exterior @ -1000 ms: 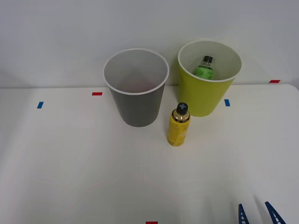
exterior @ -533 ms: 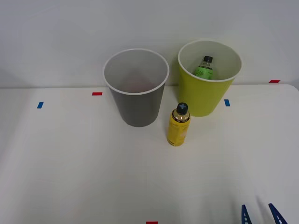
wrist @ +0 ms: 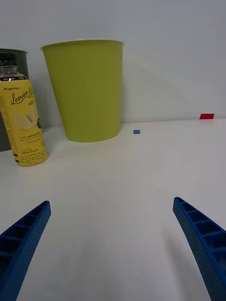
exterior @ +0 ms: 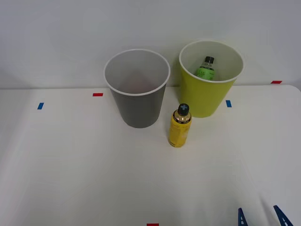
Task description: Put cans in the gray bin, plastic bottles in the light green bin
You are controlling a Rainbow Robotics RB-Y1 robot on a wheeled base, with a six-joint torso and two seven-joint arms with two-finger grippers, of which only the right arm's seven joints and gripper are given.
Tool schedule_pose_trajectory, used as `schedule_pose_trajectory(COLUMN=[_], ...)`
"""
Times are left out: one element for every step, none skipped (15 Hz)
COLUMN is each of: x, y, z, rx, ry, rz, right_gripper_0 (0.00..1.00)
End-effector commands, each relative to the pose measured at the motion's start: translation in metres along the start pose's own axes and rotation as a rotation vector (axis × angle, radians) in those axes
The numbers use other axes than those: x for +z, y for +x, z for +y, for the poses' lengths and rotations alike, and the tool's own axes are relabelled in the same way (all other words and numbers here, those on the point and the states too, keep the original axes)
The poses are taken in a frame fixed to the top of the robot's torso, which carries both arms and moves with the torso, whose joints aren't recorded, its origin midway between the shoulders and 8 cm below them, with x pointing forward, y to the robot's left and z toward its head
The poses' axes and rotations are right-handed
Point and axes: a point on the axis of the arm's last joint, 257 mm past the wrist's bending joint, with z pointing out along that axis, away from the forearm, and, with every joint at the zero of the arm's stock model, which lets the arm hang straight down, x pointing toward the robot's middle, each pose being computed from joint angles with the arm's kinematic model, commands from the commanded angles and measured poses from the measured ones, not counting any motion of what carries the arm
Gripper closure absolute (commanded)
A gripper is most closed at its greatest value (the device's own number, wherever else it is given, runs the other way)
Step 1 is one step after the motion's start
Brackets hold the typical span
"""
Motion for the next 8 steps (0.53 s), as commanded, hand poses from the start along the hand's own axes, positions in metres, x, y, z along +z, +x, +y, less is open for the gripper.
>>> schedule_pose_trajectory(x=[0.000, -0.003, -0.005, -0.008, -0.011, -0.014, -0.013, -0.013], y=[0.000, 0.001, 0.000, 0.001, 0.002, 0.002, 0.000, -0.001], z=[0.000, -0.002, -0.005, -0.005, -0.005, -0.005, -0.004, -0.004], rx=[-0.005, -0.004, -0.004, -0.004, 0.005, 0.023, 0.043, 0.058], ry=[-0.004, 0.001, 0.007, 0.009, 0.017, 0.032, 0.042, 0.054], rz=[0.002, 0.006, 0.009, 0.014, 0.017, 0.016, 0.007, 0.000], right_gripper_0=[0.00, 0.00, 0.00, 0.00, 0.00, 0.00, 0.00, 0.00])
